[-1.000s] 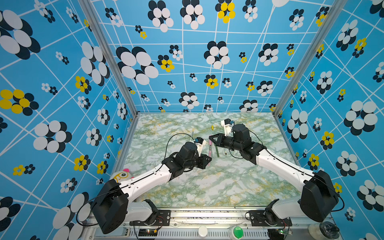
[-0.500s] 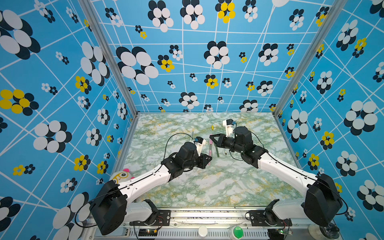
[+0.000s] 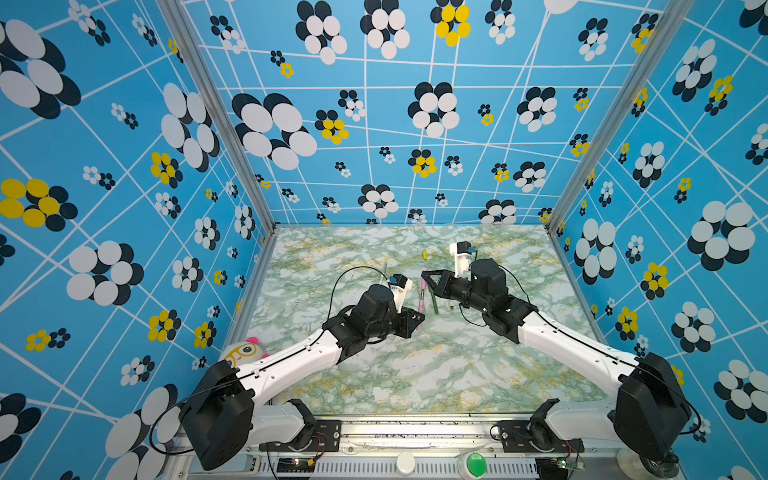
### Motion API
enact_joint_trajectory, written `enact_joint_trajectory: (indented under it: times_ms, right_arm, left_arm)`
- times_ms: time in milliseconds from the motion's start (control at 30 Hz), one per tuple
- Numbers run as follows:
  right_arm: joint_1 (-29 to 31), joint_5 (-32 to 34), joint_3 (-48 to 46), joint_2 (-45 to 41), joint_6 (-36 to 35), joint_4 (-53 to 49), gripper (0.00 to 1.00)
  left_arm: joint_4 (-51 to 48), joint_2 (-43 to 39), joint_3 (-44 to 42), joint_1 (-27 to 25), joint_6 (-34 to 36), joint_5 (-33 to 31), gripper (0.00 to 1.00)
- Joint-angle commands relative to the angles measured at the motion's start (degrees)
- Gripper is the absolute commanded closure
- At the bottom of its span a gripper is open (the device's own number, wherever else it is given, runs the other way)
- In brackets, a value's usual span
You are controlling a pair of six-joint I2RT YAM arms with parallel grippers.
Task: Insert the pens into the pen caps
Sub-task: 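Push the pink cap down over the pen tip held by the left gripper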
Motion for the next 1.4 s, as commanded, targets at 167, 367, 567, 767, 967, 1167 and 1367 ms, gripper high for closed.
enact_joint_trajectory:
  times_ms: [167, 367, 567, 767, 967, 1167, 1367]
  right_arm:
    - [1.5, 0.7, -2.4, -0.9, 1.4, -2.0, 1.0]
    - [1.6, 0.6, -3.0, -1.0, 1.0, -1.4, 1.0]
    - [1.9, -0.6, -3.2, -1.1, -0.1, -0.9, 1.0]
    - [2.1, -1.6, -3.2, -1.2, -0.2, -0.8, 1.0]
    - [2.1, -3.9, -2.7, -0.6, 1.5, 0.1, 1.0]
    - [2.1, -5.7, -2.4, -0.1, 2.5, 0.2, 1.0]
    - [2.1, -6.6, -2.2, 0.5, 2.3, -0.6, 1.0]
  left_arm:
    - [6.4, -0.2, 0.1, 0.7, -0.1, -2.4, 1.0]
    - [6.7, 0.1, 0.0, 0.7, -0.1, -2.4, 1.0]
    - [6.6, -0.1, 0.1, 0.9, 0.5, -2.7, 1.0]
    - [5.4, -0.7, 0.7, 1.6, 1.7, -2.7, 1.0]
    - [5.0, -1.0, 0.6, 2.4, 2.4, -2.8, 1.0]
    - [4.6, -1.4, 0.5, 3.4, 3.0, -2.6, 1.0]
    - [4.3, -2.1, 0.5, 4.3, 3.7, -2.5, 1.0]
